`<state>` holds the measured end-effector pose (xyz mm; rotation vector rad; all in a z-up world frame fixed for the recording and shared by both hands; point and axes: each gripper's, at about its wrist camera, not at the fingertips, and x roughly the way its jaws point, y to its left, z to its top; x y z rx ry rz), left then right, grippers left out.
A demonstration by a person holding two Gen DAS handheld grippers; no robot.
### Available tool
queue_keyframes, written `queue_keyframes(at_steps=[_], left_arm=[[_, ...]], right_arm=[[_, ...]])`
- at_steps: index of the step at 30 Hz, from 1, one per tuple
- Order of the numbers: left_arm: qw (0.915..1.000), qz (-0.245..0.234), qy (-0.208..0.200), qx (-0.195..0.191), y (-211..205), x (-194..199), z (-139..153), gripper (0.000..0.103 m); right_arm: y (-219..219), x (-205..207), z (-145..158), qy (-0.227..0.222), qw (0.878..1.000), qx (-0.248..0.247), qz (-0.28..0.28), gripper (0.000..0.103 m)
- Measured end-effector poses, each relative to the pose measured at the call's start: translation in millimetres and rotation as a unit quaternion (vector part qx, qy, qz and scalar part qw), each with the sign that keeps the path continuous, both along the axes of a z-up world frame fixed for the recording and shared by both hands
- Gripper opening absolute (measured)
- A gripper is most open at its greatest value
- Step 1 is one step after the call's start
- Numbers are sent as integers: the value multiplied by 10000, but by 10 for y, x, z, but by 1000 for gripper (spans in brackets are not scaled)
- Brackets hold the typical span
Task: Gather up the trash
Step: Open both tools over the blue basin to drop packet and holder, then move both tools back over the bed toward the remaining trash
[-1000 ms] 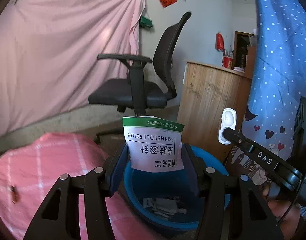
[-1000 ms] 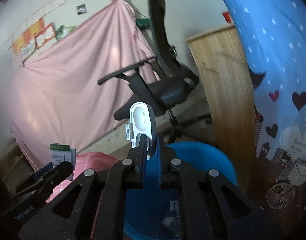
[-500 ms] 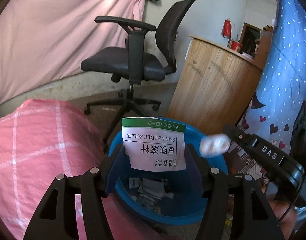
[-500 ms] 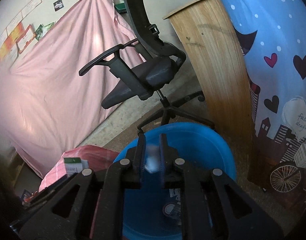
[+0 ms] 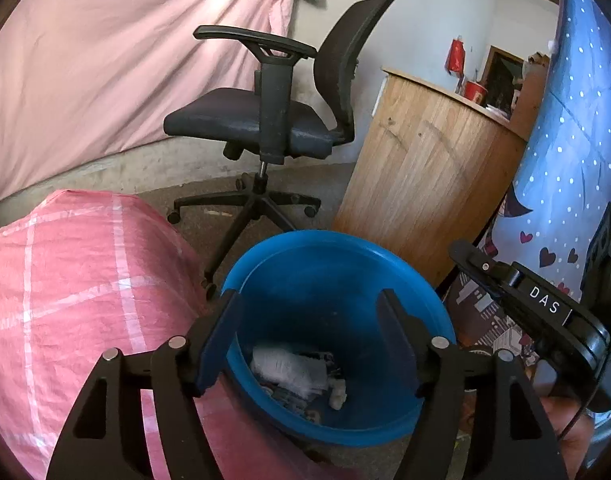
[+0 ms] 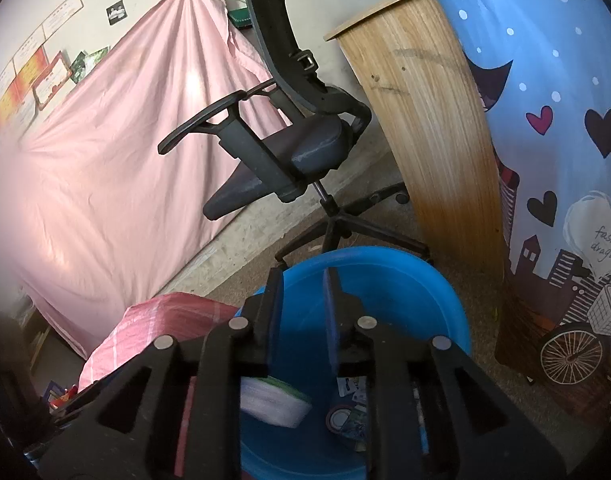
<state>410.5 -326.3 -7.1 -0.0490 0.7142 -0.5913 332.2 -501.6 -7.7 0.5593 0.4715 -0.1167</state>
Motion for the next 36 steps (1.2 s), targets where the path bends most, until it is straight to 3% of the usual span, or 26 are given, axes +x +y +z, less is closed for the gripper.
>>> queue_keyframes(at_steps=[8, 10, 14, 17, 19, 21, 23, 29, 36], left_arm=[[9994, 284, -167, -92, 178, -40, 83, 66], [9987, 413, -259, -156, 263, -60, 131, 72], [9956, 769, -466, -260, 516, -95, 254, 73], [9927, 1011, -590, -304, 716, -111, 340, 83], [9881, 1261, -753, -457, 902, -155, 404, 99], [9831, 1474, -921, -578, 1068, -202, 461, 101], [9805, 1600, -986, -570, 1200, -225, 507, 101], [9699, 1982, -1351, -417, 1591, -388, 600, 101], [9573, 2367, -1643, -218, 1971, -572, 675, 101]], right_arm=[[32, 13, 78, -106, 9999, -129, 39, 49], [66, 15, 123, -178, 9996, -212, 47, 50], [216, 28, 231, -366, 9983, -435, 132, 59], [352, 33, 323, -562, 9963, -608, 250, 69], [470, 23, 378, -705, 9942, -765, 290, 80], [568, 23, 416, -829, 9924, -852, 322, 96], [643, 15, 446, -961, 9907, -906, 319, 103], [924, -4, 558, -1473, 9827, -1015, 476, 103], [1412, -64, 706, -2046, 9645, -1370, 950, 103]])
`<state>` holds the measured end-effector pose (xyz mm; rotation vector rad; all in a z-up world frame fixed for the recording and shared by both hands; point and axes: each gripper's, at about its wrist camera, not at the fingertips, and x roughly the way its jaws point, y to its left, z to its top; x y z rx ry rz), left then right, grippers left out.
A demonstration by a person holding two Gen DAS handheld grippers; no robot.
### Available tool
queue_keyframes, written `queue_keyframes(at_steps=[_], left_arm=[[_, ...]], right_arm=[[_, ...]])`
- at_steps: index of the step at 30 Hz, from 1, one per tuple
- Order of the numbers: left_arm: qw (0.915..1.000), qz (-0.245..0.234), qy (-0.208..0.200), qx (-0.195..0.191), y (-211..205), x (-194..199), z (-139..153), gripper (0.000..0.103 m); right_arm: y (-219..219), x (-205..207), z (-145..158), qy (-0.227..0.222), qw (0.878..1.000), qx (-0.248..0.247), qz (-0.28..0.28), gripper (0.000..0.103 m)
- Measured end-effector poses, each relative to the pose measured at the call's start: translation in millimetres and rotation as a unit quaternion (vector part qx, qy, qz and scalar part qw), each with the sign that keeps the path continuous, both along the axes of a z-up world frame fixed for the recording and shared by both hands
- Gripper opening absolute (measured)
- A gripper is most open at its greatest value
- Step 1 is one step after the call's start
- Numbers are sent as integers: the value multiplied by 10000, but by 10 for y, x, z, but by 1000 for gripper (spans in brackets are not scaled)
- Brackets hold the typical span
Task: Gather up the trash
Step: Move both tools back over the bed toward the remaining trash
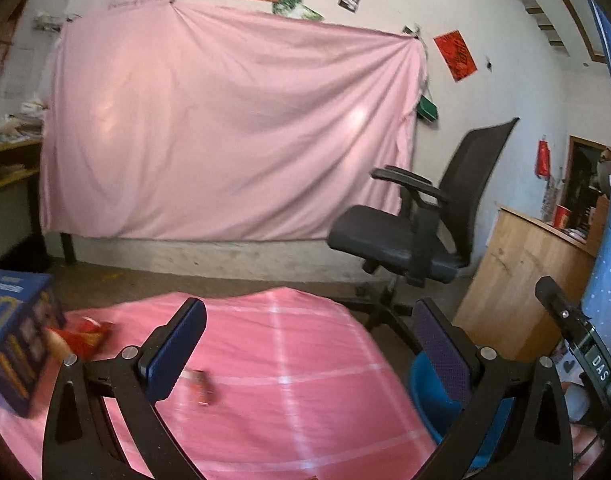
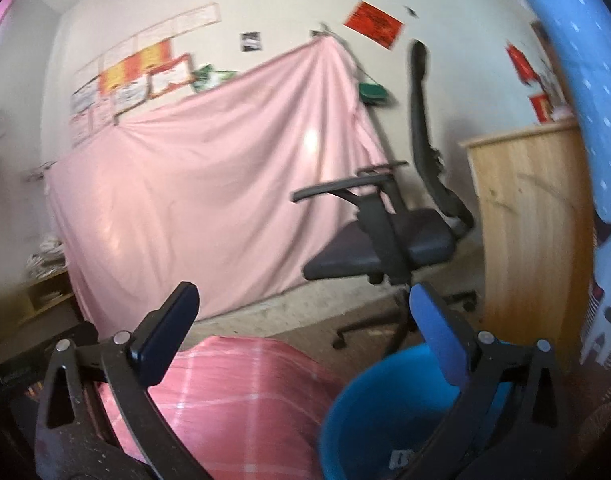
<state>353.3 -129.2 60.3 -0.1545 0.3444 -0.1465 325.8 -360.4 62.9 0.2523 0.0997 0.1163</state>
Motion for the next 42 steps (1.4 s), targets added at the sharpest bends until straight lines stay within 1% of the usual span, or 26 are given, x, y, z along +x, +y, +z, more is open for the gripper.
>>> queue_keyframes(at_steps=[4, 11, 16, 22, 27, 32, 34, 36, 38, 39, 42], left_arm=[[9994, 326, -114, 43, 220, -111, 39, 101], [9958, 854, -292, 132, 599, -323, 13, 101], [9917, 1242, -279, 173, 872, -479, -116, 101], [9891, 1445, -122, 262, 1100, -619, -338, 101], [9882, 1500, 29, 320, 1187, -741, -573, 101], [9871, 1536, 302, 322, 1265, -764, -762, 101], [9861, 1554, 493, 308, 1298, -714, -814, 101], [9862, 1533, 603, 190, 1316, -675, -839, 101], [9853, 1549, 712, 74, 1360, -652, -876, 100], [9848, 1558, 767, 37, 1387, -644, -888, 100], [9828, 1591, 931, -43, 1449, -592, -916, 100]], right_arm=[[271, -14, 63, -182, 9995, -88, 242, 103], [681, -7, 88, -298, 9967, -223, 716, 103], [1041, -14, 38, -287, 9923, -538, 1080, 103], [1366, 10, -85, -162, 9860, -926, 1376, 103], [1528, 126, -224, 162, 9810, -1043, 1630, 103], [1689, 285, -373, 628, 9715, -1240, 1920, 103], [1765, 371, -466, 963, 9643, -1257, 2122, 103], [1840, 462, -560, 1286, 9563, -1251, 2310, 103], [1948, 557, -665, 1620, 9463, -1424, 2408, 103], [1987, 584, -702, 1708, 9427, -1486, 2450, 103], [2080, 647, -775, 1959, 9319, -1655, 2566, 98]])
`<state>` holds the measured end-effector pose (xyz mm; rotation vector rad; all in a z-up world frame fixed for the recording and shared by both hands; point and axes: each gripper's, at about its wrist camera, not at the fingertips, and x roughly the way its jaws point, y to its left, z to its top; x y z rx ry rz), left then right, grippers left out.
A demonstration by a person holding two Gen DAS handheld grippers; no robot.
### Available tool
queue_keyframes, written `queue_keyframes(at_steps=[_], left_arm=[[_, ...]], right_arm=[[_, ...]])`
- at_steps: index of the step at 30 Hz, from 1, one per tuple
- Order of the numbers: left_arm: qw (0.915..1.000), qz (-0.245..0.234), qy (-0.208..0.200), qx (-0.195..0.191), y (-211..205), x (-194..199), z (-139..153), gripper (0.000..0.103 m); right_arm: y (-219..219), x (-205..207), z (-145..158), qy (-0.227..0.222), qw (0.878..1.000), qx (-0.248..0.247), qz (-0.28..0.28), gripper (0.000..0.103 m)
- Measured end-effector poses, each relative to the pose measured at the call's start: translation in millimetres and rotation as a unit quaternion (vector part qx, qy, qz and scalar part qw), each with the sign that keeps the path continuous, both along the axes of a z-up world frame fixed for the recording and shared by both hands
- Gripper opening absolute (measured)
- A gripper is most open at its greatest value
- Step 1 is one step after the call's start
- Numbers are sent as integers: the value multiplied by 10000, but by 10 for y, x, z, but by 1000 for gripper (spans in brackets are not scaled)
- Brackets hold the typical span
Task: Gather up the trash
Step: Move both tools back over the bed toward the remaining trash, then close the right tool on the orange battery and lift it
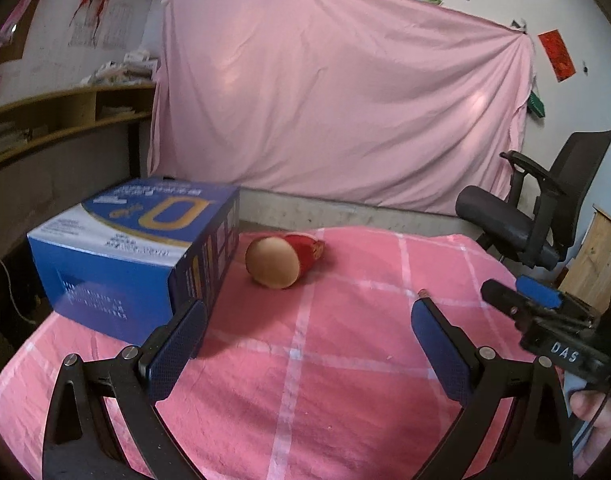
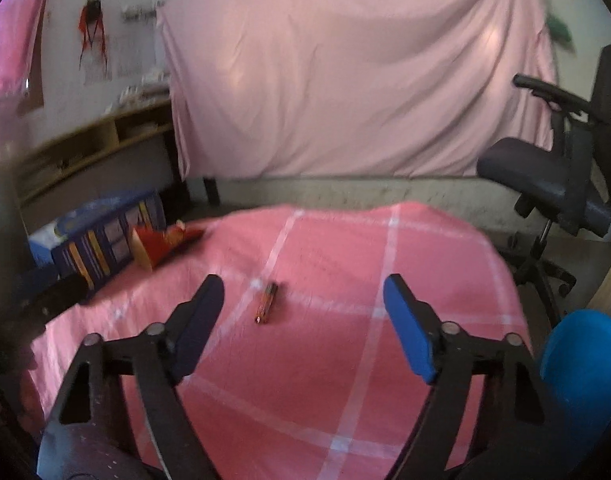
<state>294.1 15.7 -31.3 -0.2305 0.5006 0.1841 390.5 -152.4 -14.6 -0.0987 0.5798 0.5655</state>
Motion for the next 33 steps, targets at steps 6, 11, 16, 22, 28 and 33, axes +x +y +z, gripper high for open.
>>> queue_keyframes(at_steps=[6, 11, 16, 22, 28, 33], left_arm=[[9996, -66, 262, -51, 23, 132, -43, 81], [9992, 31, 387, -46, 40, 285, -48, 65], [9996, 176, 218, -44, 88, 394, 18, 64], [9996, 101, 185, 188, 57, 559, 40, 64], [9970, -25, 294, 710, -73, 776, -22, 65], [9906, -102, 384, 1311, -227, 978, -35, 65]], right_arm=[[116, 181, -161, 665, 9975, -187, 136, 86], [251, 319, -293, 1234, 9911, -146, 467, 72], [415, 368, -347, 1372, 9880, -282, 646, 65], [389, 371, -356, 1367, 9884, -346, 557, 34], [256, 410, -342, 1434, 9886, -137, 428, 34], [68, 468, -317, 1484, 9886, 100, 217, 34]])
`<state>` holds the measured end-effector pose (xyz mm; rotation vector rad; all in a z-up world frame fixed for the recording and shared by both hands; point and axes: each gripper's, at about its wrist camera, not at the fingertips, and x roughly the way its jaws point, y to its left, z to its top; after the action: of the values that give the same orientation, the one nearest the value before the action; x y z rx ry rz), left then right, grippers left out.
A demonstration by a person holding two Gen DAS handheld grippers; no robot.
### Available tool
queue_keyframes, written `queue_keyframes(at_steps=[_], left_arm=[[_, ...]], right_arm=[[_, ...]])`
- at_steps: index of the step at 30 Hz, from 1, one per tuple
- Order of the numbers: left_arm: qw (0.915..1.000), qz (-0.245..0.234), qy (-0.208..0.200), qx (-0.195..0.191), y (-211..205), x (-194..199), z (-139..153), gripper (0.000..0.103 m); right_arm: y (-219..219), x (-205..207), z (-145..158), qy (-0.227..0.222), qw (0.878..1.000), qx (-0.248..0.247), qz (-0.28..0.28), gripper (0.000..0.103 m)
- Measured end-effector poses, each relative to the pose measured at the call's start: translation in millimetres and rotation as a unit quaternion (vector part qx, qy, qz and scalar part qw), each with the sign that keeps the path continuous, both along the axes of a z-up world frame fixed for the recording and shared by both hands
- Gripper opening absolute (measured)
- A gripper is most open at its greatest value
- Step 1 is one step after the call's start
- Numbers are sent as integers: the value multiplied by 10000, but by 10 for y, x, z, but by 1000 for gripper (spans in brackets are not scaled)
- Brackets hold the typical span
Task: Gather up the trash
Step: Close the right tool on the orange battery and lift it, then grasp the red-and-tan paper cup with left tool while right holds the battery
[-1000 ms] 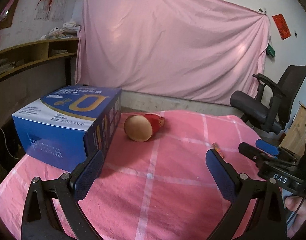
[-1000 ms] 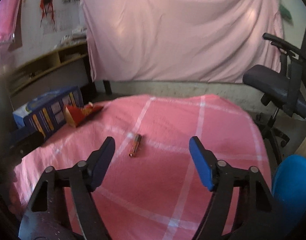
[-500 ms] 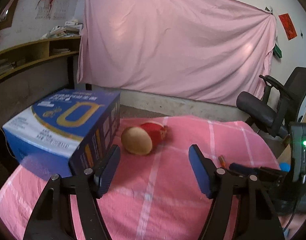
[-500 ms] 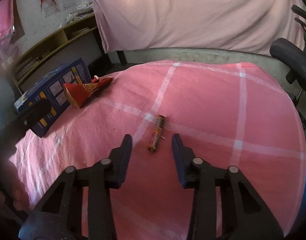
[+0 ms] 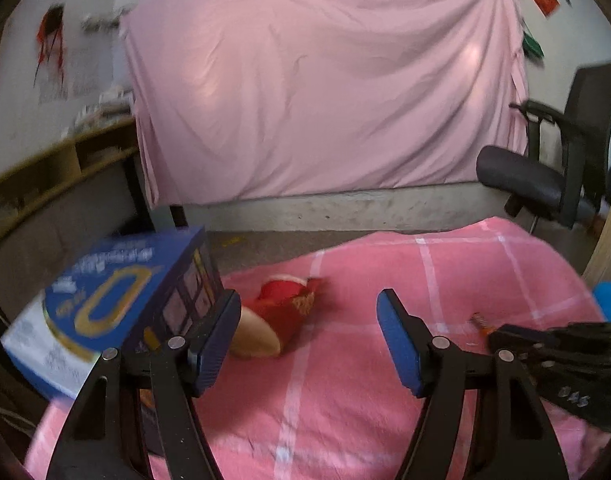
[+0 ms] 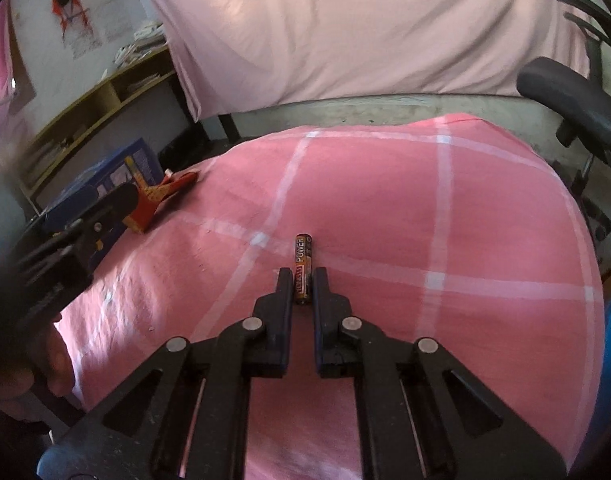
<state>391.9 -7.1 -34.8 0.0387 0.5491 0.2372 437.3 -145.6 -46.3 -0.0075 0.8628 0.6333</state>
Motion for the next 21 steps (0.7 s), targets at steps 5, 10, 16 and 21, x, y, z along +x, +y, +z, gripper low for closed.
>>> queue_keyframes(at_steps=[5, 10, 16, 21], left_arm=[[9977, 32, 440, 523, -85, 230, -149, 65], [9917, 159, 790, 1006, -139, 379, -325, 64], [9828, 257, 1141, 1432, -130, 511, -508, 53], [9801, 338, 1142, 1585, -79, 467, -582, 35]], right_arm=[[-63, 0, 12, 14, 9999, 76, -99, 34], [-45, -29, 21, -34, 10000, 47, -71, 34], [-52, -29, 19, -51, 10000, 32, -53, 34], [-64, -29, 12, -75, 10000, 12, -32, 34]])
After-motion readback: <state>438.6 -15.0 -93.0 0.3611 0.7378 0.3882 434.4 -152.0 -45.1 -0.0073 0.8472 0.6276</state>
